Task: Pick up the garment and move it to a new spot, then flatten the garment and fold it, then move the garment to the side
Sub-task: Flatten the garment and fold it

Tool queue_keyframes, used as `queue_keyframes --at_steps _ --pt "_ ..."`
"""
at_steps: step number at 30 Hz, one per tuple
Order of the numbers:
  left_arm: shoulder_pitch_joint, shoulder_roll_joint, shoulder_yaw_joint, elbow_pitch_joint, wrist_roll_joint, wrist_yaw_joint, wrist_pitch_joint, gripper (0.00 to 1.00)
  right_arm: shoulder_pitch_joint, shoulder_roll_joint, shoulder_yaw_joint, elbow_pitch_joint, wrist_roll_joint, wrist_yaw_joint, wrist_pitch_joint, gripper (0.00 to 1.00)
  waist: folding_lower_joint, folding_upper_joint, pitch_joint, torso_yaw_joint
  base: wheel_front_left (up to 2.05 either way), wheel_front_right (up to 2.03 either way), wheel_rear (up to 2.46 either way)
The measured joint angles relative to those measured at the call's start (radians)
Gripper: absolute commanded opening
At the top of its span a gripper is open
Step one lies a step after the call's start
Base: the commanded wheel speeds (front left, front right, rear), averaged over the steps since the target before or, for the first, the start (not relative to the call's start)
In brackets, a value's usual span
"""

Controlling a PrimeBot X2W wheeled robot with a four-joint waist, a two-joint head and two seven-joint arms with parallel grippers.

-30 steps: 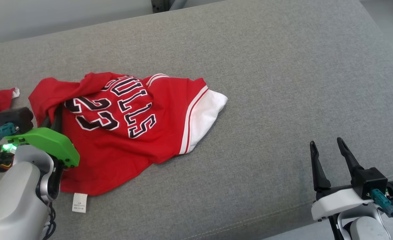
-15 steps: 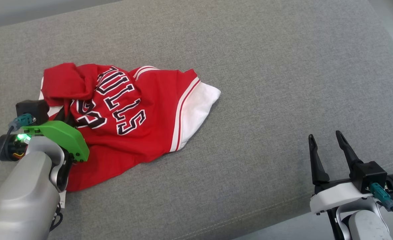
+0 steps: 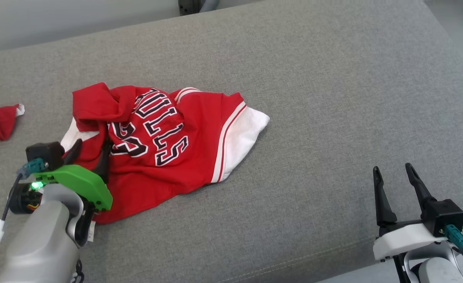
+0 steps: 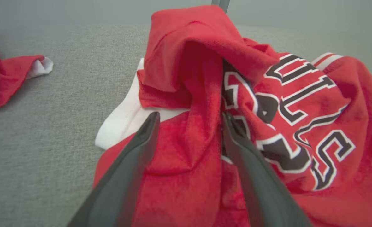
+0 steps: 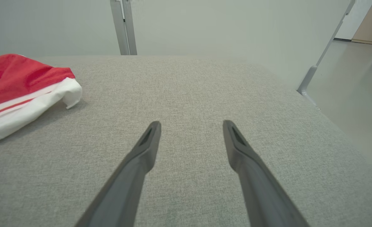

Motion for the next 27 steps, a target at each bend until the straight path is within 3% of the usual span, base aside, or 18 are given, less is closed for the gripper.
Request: queue_keyframes --at_steps 4,13,27 --pt "0.100 0.017 0.012 -0.083 -0.038 0.003 0.033 1.00 0.021 0.000 -0.007 -0.016 -0.002 0.000 0.000 1.00 0.0000 0.0000 -0.042 0.016 0.00 0.00 0.00" --pt "0.289 0.115 0.071 -0.257 -0.122 0.099 0.126 1.00 0.030 0.000 0.002 -0.035 -0.004 0.000 0.000 1.00 0.0000 0.0000 -0.085 0.067 0.00 0.00 0.00" --pt "0.335 0.132 0.099 -0.316 -0.206 0.090 0.198 1.00 0.031 0.000 0.007 -0.026 -0.012 0.000 0.000 1.00 0.0000 0.0000 -0.054 0.043 0.00 0.00 0.00"
